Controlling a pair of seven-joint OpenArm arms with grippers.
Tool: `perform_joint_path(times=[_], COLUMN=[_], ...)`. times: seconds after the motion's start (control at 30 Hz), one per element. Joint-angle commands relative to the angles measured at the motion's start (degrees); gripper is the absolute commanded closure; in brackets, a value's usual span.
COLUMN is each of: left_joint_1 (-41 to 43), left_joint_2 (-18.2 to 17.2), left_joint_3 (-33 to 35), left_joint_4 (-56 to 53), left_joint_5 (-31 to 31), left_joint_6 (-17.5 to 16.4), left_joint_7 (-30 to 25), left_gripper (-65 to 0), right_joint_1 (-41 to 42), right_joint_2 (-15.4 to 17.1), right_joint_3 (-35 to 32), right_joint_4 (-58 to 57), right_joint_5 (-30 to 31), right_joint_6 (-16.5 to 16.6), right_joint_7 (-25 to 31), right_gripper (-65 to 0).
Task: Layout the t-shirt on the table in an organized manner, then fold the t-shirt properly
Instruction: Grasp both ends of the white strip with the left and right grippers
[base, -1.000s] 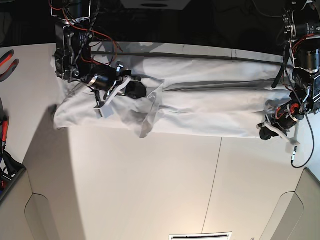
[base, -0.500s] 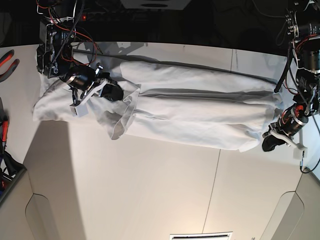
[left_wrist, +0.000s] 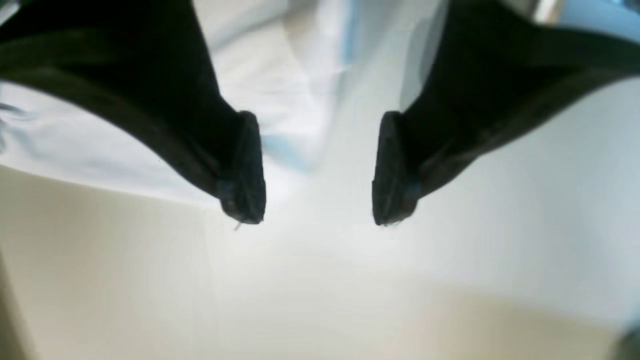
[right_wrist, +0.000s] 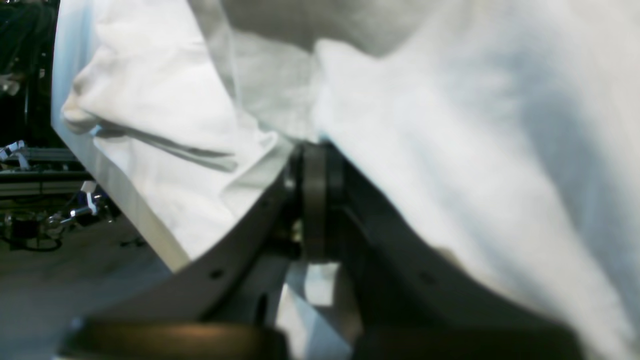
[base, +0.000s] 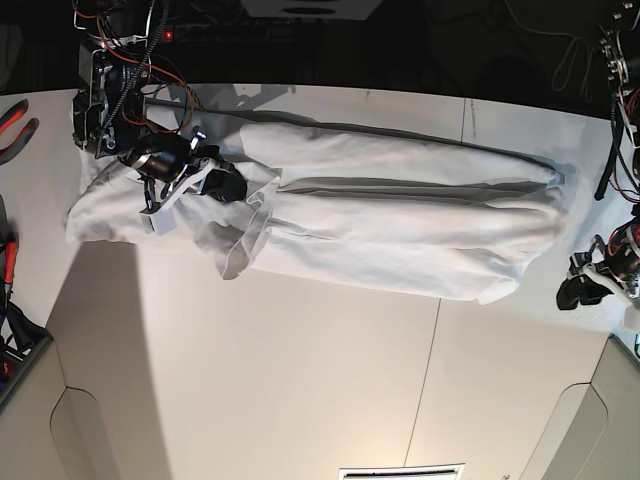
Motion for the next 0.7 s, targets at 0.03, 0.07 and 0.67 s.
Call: perform_joint_path(times=[0.03, 0.07, 0.67], left_joint_1=[0.11, 0.68, 1.42], left_joint_2=[-2.43, -2.75, 0.76], left_joint_3=[-0.39, -0.39, -8.50], left_joint_4=[0.11, -0.31, -16.13], left_joint_5=[-0.90, -0.94, -21.16], left_joint_6=[0.42, 0.39, -4.49], left_joint_7=[0.24, 0.70, 9.29], left_gripper=[-37.7, -37.7, -37.6], right_joint_1=[-0.07, -0.07, -0.07], right_joint_2=[0.22, 0.20, 0.22], right_joint_3=[0.09, 0.09, 0.09], right_joint_4=[-0.04, -0.04, -0.04], right_joint_5=[-1.11, -1.11, -1.11], right_joint_6=[-1.42, -1.42, -1.03], right_joint_7=[-1.77, -1.77, -1.95], right_gripper=[0.0, 0.0, 0.0])
